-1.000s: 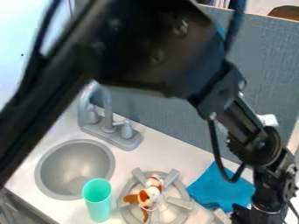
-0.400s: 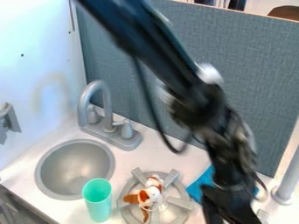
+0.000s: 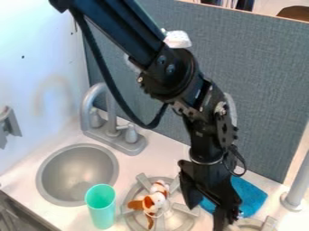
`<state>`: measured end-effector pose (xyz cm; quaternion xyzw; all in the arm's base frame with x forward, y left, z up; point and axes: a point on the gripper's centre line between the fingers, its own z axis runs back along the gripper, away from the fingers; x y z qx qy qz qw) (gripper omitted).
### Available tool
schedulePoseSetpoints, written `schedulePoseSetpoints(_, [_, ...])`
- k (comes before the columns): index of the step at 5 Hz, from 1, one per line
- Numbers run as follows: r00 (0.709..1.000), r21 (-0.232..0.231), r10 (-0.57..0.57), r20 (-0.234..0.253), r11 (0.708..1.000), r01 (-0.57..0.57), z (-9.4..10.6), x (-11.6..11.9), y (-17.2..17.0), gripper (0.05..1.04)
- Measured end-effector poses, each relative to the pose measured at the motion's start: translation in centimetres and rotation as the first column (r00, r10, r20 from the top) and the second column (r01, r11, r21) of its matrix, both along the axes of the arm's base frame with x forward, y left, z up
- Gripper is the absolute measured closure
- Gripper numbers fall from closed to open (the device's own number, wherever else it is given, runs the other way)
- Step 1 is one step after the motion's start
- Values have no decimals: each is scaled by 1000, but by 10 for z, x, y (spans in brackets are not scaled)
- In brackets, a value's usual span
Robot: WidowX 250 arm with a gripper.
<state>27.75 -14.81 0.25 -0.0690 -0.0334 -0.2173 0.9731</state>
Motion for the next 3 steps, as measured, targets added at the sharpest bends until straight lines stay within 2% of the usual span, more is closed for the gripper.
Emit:
schedulePoseSetpoints(1, [1000,65,11,18,998,-12,6,12,14,83])
schedulePoseSetpoints(2, [999,87,37,17,995,-38,11,19,22,83])
schedulePoseSetpoints(3, [997,95,71,0,993,-71,14,11,32,83])
